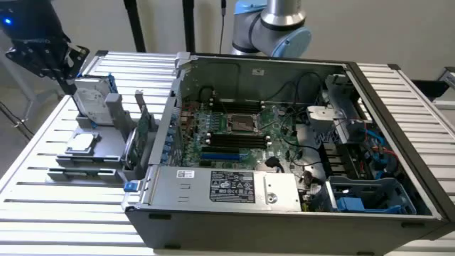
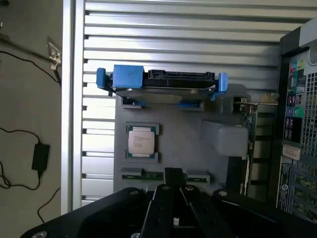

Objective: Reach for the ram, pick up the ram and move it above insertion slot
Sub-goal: 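Reach for the ram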

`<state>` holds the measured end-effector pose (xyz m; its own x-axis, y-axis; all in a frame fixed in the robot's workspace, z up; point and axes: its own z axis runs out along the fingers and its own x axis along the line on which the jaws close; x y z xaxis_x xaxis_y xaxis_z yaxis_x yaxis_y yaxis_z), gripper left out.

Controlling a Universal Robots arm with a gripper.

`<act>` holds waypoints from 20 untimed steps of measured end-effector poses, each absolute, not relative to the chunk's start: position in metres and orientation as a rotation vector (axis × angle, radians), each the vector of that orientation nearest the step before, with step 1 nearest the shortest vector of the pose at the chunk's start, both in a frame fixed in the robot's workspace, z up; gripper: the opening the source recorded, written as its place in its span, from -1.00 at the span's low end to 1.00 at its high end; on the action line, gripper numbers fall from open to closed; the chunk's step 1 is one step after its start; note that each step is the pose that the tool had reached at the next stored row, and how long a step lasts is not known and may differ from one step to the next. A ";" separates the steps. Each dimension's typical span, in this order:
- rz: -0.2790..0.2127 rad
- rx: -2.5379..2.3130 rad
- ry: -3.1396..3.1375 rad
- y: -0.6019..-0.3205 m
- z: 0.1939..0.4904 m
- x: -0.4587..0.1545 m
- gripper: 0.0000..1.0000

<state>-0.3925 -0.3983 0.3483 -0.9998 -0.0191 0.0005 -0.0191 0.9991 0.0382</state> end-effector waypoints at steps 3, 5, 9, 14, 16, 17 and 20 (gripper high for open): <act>-0.060 0.030 -3.140 -0.398 0.348 -0.393 -0.79; -0.060 0.030 -3.140 -0.398 0.348 -0.393 -0.79; -0.060 0.030 -3.140 -0.398 0.348 -0.393 -0.79; -0.060 0.030 -3.140 -0.399 0.348 -0.393 -0.79; -0.060 0.030 -3.140 -0.404 0.348 -0.392 -0.79; -0.060 0.030 -3.140 -0.407 0.348 -0.391 -0.79; -0.060 0.030 -3.140 -0.418 0.348 -0.389 -0.79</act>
<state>-0.3893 -0.4180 0.3480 -0.9998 -0.0191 0.0005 -0.0190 0.9991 0.0382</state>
